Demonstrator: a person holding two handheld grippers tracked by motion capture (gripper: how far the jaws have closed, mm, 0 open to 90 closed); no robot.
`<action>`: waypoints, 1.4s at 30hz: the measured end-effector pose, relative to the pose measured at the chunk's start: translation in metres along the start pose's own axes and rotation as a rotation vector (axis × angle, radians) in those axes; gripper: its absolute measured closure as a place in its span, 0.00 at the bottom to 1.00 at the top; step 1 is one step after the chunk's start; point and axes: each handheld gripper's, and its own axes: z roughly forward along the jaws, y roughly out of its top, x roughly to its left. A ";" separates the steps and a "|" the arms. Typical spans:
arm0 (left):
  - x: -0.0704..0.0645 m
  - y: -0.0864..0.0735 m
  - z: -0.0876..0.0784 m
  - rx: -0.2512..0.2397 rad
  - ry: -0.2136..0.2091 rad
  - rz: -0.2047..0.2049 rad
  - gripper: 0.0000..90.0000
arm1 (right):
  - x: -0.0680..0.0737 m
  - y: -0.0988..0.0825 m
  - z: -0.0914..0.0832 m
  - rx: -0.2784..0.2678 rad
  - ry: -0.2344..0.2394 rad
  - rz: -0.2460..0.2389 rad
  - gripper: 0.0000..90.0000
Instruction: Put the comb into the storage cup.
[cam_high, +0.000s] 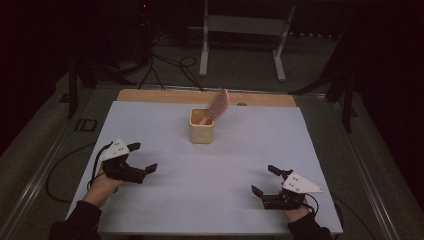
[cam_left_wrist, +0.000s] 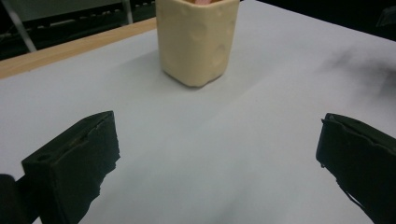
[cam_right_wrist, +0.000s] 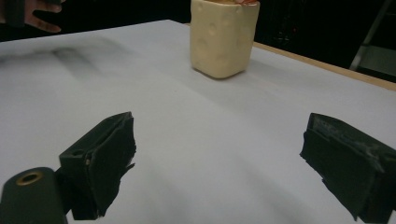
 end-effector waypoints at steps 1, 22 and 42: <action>0.000 0.000 0.000 0.000 0.000 0.000 0.00 | 0.000 0.000 0.000 0.001 0.002 0.003 0.10; -0.017 -0.058 -0.043 -0.001 0.056 -0.033 0.00 | 0.001 0.000 0.002 0.009 0.009 -0.005 0.10; -0.027 -0.068 -0.045 -0.001 0.089 -0.033 0.00 | 0.000 0.000 0.003 0.010 0.016 -0.010 0.10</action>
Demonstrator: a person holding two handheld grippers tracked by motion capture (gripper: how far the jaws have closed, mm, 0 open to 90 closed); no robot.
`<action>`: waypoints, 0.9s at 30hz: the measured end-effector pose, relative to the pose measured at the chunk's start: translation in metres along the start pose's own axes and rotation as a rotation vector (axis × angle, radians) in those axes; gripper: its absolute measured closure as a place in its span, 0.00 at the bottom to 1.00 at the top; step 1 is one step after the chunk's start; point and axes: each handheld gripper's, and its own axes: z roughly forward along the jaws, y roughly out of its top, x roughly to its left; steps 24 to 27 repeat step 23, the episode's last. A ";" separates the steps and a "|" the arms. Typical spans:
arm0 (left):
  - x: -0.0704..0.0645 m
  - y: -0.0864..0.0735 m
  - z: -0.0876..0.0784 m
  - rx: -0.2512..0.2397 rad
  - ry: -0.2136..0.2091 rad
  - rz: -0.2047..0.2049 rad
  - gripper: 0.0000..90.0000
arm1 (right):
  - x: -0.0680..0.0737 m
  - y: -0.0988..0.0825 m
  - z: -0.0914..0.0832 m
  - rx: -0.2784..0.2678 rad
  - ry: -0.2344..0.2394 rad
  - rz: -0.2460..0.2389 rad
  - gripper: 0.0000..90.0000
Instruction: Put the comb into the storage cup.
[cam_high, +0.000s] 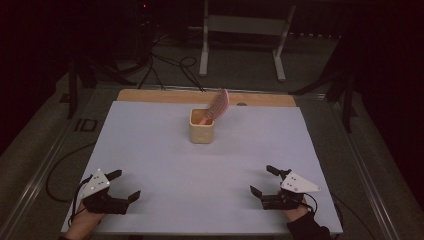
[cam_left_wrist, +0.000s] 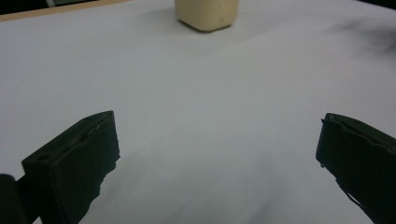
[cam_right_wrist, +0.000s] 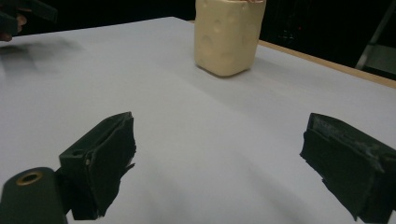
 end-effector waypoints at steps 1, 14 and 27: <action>-0.001 0.000 0.000 0.002 -0.001 0.005 0.00 | 0.000 0.000 0.000 0.000 0.000 0.000 0.10; -0.003 0.002 -0.003 -0.015 -0.005 -0.003 0.00 | 0.000 0.000 0.001 0.004 0.001 -0.002 0.10; -0.002 0.001 -0.003 -0.010 -0.005 -0.004 0.00 | 0.000 0.000 0.001 0.005 0.000 -0.002 0.10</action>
